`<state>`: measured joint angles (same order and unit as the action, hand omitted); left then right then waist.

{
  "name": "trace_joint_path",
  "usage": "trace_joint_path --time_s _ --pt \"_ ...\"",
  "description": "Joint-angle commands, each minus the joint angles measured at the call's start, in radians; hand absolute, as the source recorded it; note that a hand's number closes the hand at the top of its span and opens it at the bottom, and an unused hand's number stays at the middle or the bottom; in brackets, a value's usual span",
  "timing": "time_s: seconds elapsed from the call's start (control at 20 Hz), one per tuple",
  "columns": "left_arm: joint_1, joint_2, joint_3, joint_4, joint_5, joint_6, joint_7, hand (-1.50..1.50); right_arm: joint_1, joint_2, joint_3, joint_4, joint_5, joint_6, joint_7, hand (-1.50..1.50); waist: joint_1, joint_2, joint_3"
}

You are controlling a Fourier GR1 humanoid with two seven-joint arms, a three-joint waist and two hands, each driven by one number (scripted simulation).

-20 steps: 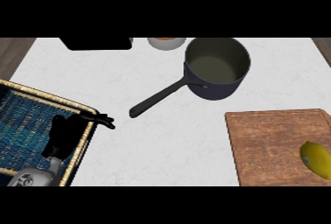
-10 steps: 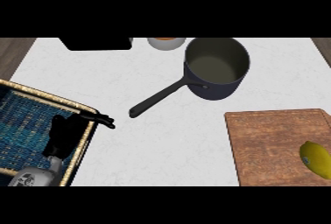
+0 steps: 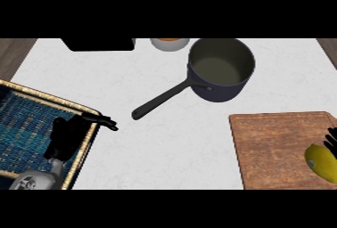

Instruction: Pick the lemon from the cutting board and place it in the pot

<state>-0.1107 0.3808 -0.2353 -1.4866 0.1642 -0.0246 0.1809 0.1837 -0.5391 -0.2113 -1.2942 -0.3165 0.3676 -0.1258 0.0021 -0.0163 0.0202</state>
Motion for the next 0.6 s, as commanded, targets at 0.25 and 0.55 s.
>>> trace_joint_path --time_s 0.25,0.55 --pt "0.054 -0.089 -0.005 0.072 0.009 0.010 -0.051 0.00 -0.074 0.063 0.088 0.164 0.218 -0.047 -0.224 1.50 0.009 0.021 -0.019" --pt "0.040 -0.103 0.004 0.075 0.001 0.007 -0.031 0.00 -0.095 0.126 0.061 0.229 0.164 -0.019 -0.282 1.50 0.000 0.020 -0.020"
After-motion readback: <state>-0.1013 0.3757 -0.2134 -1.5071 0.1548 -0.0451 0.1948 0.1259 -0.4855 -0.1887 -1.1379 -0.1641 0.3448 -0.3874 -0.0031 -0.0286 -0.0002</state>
